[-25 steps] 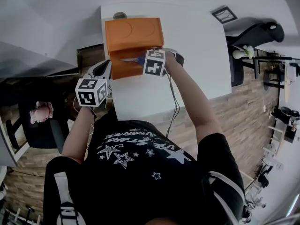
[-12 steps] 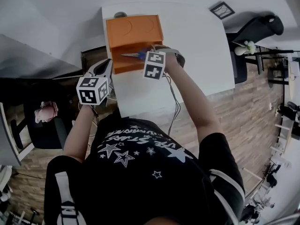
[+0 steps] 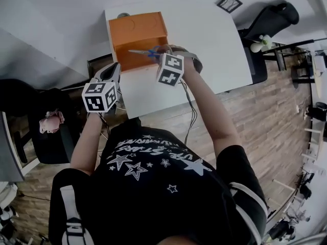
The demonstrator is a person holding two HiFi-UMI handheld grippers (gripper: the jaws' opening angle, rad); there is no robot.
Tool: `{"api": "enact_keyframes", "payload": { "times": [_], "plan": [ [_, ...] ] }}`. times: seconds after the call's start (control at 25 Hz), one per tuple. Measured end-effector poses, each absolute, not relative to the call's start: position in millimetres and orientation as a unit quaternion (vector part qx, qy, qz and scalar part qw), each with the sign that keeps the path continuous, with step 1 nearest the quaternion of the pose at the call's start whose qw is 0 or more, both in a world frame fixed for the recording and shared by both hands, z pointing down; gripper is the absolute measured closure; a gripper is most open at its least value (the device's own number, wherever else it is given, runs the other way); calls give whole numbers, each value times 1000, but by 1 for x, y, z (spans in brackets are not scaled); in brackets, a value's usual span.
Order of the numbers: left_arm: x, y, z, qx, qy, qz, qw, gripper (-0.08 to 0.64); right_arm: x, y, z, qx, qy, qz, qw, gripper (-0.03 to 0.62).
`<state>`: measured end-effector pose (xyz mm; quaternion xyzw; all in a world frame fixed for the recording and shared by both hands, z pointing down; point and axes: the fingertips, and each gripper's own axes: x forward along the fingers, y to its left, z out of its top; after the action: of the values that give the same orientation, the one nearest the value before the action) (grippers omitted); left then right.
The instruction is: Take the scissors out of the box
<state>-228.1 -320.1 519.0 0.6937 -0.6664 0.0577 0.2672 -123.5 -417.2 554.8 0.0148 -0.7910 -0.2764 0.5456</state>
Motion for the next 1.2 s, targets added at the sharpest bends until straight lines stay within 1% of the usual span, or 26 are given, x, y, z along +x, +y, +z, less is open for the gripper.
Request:
{"api": "enact_keyframes", "payload": {
  "times": [0.4,0.8,1.04,1.2],
  "plan": [
    [-189,-270,492,700,-670,53,240,541,-85,-373,495,113,-849,-236,459,489],
    [-144,-218,470,712,-666,53,216,541,-21,-316,475,203,-897,-98,380,489],
    [-116,-174,452,724,-656,50,208,541,7,-268,466,233,-899,-61,365,489],
    [-94,-152,458,731,-648,53,207,541,31,-241,476,249,-897,-40,362,489]
  ]
}}
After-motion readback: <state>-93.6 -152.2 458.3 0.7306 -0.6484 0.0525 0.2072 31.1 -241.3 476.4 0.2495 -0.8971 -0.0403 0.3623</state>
